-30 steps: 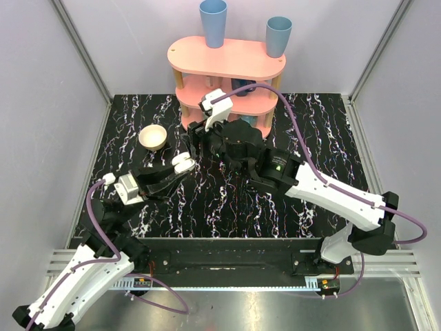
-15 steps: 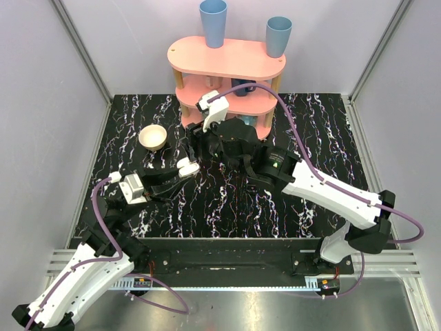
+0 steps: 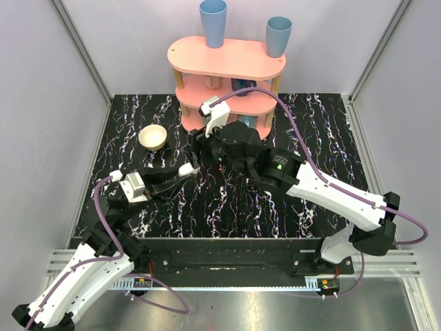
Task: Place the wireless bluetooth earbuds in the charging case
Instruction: Close the charging case with the earbuds, then place the charging case with the earbuds at the center of the board.
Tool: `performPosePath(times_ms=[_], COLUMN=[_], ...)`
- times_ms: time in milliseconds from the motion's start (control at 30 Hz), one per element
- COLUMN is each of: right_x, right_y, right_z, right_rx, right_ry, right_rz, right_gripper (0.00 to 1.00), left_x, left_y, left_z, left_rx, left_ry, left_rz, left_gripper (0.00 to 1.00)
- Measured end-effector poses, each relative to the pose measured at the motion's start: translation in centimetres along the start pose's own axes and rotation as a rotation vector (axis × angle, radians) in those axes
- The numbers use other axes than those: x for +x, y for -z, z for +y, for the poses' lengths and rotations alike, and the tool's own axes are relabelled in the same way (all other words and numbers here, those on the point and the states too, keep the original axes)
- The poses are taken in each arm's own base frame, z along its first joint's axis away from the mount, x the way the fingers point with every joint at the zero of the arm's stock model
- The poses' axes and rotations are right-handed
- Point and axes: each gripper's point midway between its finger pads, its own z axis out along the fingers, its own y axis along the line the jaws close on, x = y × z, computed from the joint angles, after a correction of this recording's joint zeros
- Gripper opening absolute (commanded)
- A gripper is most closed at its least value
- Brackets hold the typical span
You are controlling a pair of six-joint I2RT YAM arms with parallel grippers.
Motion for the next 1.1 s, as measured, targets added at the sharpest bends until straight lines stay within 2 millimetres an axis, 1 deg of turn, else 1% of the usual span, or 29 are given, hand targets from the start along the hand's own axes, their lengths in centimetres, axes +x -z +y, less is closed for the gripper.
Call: performPosePath(times_ms=[233, 333, 400, 467, 500, 567, 667, 733, 767, 800, 833, 933, 1033, 1067, 1100], right_x=[0.0, -0.1, 0.0, 0.1, 0.2, 0.5, 1.9, 3.6, 4.4, 5.3, 6.0, 8.9, 11.6, 12.2, 12.8], right_y=[1.2, 1.6, 1.8, 2.0, 2.0, 2.0, 2.4, 3.2, 3.7, 4.1, 4.5, 5.8, 6.7, 6.9, 7.0], right_z=[0.0, -0.5, -1.5, -3.0, -3.8, -6.3, -11.4, -14.4, -15.4, -16.0, -16.3, -17.1, -17.8, -17.9, -18.0], right_rx=[-0.016, 0.003, 0.050, 0.114, 0.146, 0.223, 0.352, 0.424, 0.450, 0.468, 0.476, 0.488, 0.504, 0.510, 0.513], right_ry=[-0.014, -0.017, -0.015, -0.012, -0.012, -0.028, -0.082, -0.115, -0.128, -0.143, -0.155, -0.201, -0.244, -0.254, -0.267], right_rz=[0.001, -0.007, -0.016, -0.026, -0.030, -0.033, -0.024, -0.003, 0.010, 0.021, 0.031, 0.079, 0.126, 0.136, 0.145], right_gripper=[0.62, 0.63, 0.64, 0.66, 0.66, 0.66, 0.67, 0.67, 0.67, 0.67, 0.67, 0.68, 0.69, 0.68, 0.68], left_x=[0.0, 0.1, 0.3, 0.7, 1.0, 1.9, 3.9, 5.5, 6.3, 6.9, 7.8, 10.8, 14.7, 16.4, 17.6], left_y=[0.0, 0.0, 0.0, -0.1, -0.1, -0.4, -0.6, -0.6, -0.6, -0.6, -0.7, -1.0, -1.1, -0.9, -0.7], left_z=[0.4, 0.8, 1.0, 1.3, 1.4, 1.5, 1.4, 1.4, 1.3, 1.2, 1.1, 0.8, 0.3, 0.1, -0.1], left_rx=[-0.024, -0.045, -0.063, -0.086, -0.092, -0.105, -0.127, -0.148, -0.158, -0.166, -0.173, -0.195, -0.221, -0.235, -0.246], left_ry=[-0.002, 0.005, 0.024, 0.067, 0.084, 0.150, 0.260, 0.347, 0.391, 0.428, 0.474, 0.608, 0.740, 0.786, 0.819], left_rz=[0.001, 0.002, 0.010, 0.035, 0.047, 0.088, 0.153, 0.198, 0.219, 0.235, 0.256, 0.324, 0.398, 0.434, 0.462], left_gripper=[0.00, 0.00, 0.00, 0.00, 0.00, 0.00, 0.00, 0.00, 0.00, 0.00, 0.00, 0.00, 0.00, 0.00, 0.00])
